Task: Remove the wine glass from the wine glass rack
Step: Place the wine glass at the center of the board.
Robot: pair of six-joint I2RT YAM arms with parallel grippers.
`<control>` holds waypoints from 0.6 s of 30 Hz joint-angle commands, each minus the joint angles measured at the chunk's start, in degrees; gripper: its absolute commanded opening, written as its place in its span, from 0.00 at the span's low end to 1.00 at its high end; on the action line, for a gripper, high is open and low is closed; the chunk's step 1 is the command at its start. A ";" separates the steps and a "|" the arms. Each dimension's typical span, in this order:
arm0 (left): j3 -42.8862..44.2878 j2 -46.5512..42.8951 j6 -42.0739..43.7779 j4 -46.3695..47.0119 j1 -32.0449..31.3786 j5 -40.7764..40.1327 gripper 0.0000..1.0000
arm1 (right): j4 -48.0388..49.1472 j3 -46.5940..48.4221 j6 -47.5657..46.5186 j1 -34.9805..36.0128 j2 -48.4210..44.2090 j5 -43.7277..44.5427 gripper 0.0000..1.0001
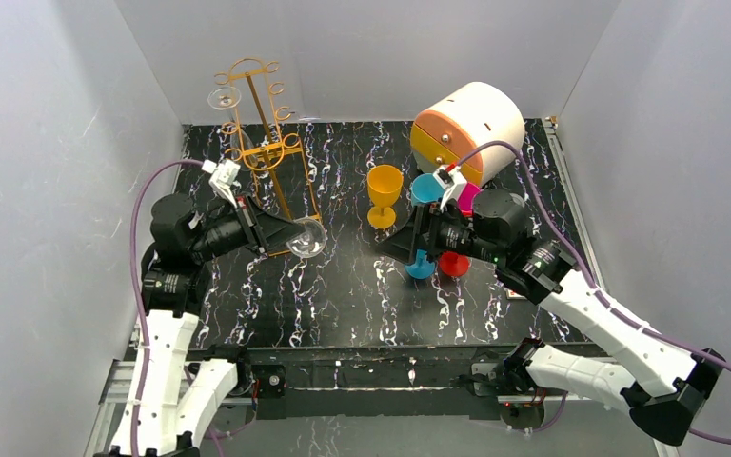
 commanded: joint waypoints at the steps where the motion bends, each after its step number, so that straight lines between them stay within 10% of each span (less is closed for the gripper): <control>1: 0.90 2.77 -0.89 1.97 -5.07 -0.06 0.00 | 8.18 -0.50 3.10 -0.28 1.90 -6.30 0.92; 10: 3.57 9.05 2.77 5.36 -28.11 -16.28 0.00 | 14.85 1.00 5.00 -0.30 7.80 -15.52 0.84; 18: 0.48 7.91 -0.32 11.18 -30.06 -16.02 0.00 | 20.18 -1.48 5.54 -0.29 8.12 -17.94 0.49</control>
